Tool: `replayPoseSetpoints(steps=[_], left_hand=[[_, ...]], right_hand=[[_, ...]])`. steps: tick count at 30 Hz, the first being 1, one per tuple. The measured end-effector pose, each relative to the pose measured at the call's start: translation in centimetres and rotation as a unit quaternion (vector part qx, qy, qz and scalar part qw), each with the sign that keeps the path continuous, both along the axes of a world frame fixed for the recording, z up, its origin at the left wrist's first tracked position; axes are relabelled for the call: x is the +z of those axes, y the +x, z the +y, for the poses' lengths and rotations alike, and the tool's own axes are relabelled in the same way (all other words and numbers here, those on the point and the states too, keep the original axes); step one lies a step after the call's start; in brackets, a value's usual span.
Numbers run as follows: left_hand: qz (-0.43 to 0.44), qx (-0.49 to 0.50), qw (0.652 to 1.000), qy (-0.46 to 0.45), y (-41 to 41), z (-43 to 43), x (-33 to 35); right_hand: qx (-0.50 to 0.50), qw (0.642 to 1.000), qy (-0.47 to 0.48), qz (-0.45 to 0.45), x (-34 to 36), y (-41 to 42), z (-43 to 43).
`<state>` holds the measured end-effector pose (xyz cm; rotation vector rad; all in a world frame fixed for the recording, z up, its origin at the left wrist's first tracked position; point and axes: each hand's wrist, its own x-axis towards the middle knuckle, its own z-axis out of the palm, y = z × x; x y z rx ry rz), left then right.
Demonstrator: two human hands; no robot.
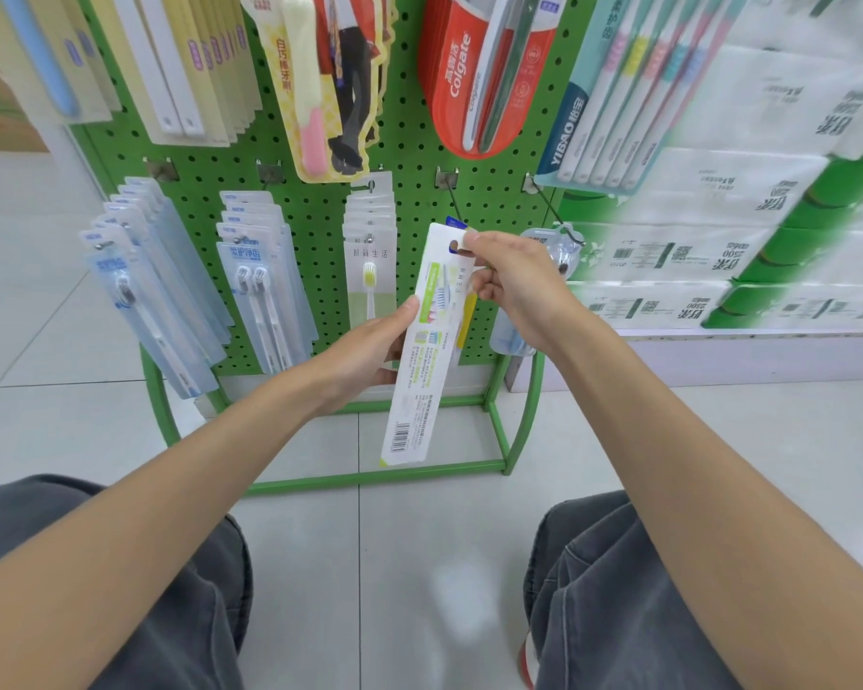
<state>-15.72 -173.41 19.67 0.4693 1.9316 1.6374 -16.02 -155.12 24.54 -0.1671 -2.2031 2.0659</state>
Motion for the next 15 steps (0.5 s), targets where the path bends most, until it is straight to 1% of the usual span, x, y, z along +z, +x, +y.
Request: replayPoseSetpoints(steps=[3, 6, 8, 11, 13, 15], left_hand=[[0.011, -0.040, 0.999, -0.014, -0.1, -0.2, -0.1], [0.045, 0.006, 0.998, -0.036, 0.3, 0.0, 0.2], [0.094, 0.057, 0.993, -0.051, 0.4, 0.3, 0.0], [0.181, 0.123, 0.971, -0.099, 0.3, 0.3, -0.6], [0.216, 0.142, 0.954, -0.149, 0.2, 0.2, -0.9], [0.232, 0.151, 0.945, -0.173, 0.2, 0.1, -1.0]], right_hand=[[0.027, 0.998, -0.058, -0.003, 0.2, 0.2, -0.2], [0.066, 0.995, -0.076, -0.013, 0.4, 0.5, -0.5], [0.080, 0.995, -0.060, -0.020, 0.4, 0.6, -0.6], [0.093, 0.995, -0.017, -0.009, 0.4, 0.8, -0.9], [0.087, 0.996, 0.020, 0.009, 0.4, 1.0, -1.2], [0.066, 0.995, 0.064, 0.031, 0.5, 1.1, -1.4]])
